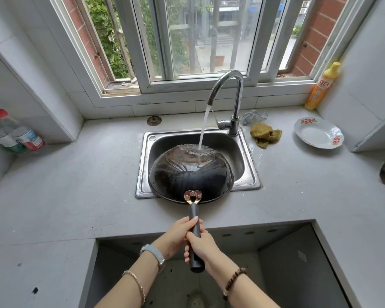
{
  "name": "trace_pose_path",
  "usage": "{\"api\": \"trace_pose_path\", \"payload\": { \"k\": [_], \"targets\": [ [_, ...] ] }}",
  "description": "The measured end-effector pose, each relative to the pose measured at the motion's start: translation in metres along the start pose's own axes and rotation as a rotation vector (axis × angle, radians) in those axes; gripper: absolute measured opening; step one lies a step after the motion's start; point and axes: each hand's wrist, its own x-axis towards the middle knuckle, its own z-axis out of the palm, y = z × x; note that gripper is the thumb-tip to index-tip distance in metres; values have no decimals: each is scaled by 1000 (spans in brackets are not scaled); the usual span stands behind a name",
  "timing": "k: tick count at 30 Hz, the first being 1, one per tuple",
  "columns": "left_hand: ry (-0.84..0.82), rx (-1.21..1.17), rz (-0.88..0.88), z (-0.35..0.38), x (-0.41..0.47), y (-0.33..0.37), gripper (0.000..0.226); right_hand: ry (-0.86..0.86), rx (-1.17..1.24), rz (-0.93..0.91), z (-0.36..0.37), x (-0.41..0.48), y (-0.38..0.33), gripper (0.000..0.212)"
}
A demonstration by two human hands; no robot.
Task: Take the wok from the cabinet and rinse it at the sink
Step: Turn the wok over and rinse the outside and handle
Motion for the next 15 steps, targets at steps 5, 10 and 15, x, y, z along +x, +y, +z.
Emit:
{"api": "trace_pose_path", "payload": {
  "k": [5,10,15],
  "targets": [
    [50,29,-9,6,1,-2,30,-26,-17,8,-4,0,-2,12],
    [99,58,-25,15,0,-4,32,-43,-41,27,-12,-1,0,17],
    [156,153,-3,20,-1,-7,33,-23,0,24,-16,-4,4,12]
  ]
}}
